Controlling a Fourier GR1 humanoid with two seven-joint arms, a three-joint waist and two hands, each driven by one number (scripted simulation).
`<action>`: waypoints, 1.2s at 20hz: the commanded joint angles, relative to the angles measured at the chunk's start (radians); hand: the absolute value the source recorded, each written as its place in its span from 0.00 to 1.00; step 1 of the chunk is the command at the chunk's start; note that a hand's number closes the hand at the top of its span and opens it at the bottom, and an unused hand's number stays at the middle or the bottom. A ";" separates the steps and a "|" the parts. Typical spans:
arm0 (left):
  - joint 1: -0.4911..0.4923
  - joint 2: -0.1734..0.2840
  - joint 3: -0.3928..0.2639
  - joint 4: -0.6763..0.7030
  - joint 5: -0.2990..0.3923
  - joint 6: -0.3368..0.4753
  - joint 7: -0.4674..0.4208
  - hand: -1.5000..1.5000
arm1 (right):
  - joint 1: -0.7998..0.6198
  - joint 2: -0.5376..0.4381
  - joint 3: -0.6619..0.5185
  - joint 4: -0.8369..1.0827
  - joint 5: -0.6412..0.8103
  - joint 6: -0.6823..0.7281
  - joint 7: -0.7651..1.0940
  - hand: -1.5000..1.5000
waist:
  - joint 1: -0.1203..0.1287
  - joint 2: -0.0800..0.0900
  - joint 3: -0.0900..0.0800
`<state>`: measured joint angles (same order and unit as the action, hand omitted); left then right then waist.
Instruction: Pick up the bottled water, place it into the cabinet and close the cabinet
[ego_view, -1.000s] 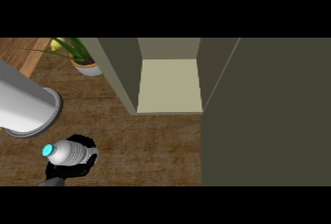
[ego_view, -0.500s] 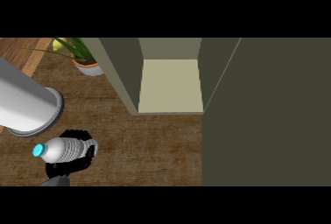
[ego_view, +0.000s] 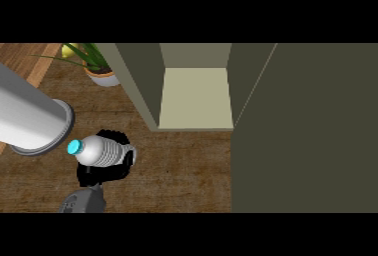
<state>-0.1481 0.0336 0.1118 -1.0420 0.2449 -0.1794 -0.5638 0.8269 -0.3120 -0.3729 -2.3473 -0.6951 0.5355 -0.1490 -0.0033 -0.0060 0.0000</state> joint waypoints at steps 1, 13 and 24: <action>0.008 -0.032 -0.083 -0.189 0.021 0.097 0.161 1.00 | 0.073 0.031 -0.025 -0.139 -0.078 0.012 0.022 0.00 | -0.006 -0.004 0.001; -0.179 -0.034 -0.379 -0.259 0.061 0.526 0.260 1.00 | 0.014 -0.019 -0.035 -0.199 -0.140 -0.076 0.100 0.00 | -0.014 0.005 -0.002; -0.393 -0.034 -0.446 -0.017 0.015 0.799 0.328 1.00 | 0.092 0.012 -0.020 -0.223 -0.150 -0.029 0.083 0.00 | -0.037 0.006 -0.002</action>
<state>-0.4772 0.0003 -0.3220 -1.1378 0.2741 0.5523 -0.2625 0.8357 -0.3337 -0.3954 -2.3496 -0.7497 0.5448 -0.1295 -0.0309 0.0007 -0.0017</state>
